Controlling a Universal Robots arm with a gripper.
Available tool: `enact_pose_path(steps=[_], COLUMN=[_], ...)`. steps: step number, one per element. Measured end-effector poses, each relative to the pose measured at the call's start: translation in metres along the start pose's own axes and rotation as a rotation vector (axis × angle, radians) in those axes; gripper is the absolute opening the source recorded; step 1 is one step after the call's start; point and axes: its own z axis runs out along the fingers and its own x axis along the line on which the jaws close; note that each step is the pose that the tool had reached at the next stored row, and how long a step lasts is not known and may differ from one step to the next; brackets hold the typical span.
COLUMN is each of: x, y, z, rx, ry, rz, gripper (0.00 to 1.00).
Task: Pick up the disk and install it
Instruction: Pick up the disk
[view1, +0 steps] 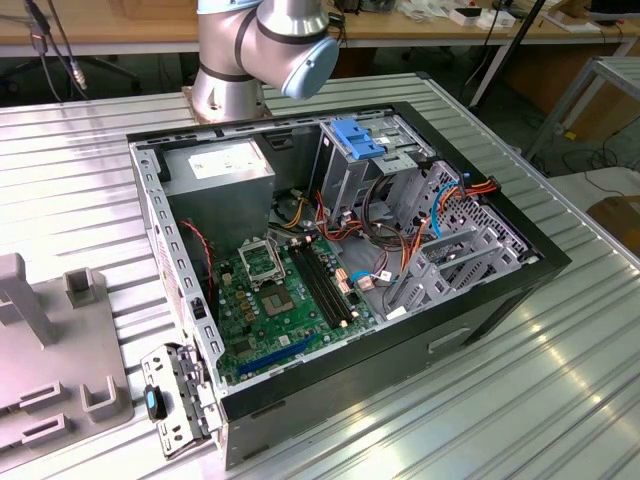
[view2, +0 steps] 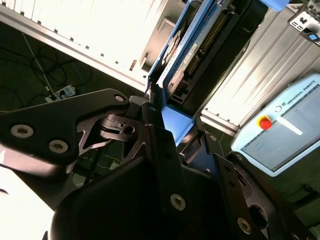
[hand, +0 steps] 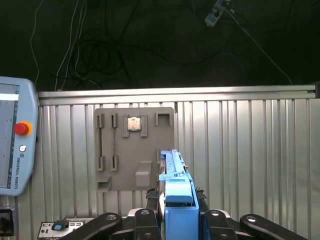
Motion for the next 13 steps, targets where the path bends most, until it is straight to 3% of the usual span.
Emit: enact_pose_path(steps=[13], x=[-0.0005], y=[-0.0160], z=[0.0002], rx=[0.0000], ry=[0.0000], rz=[0.000], gripper=[0.37])
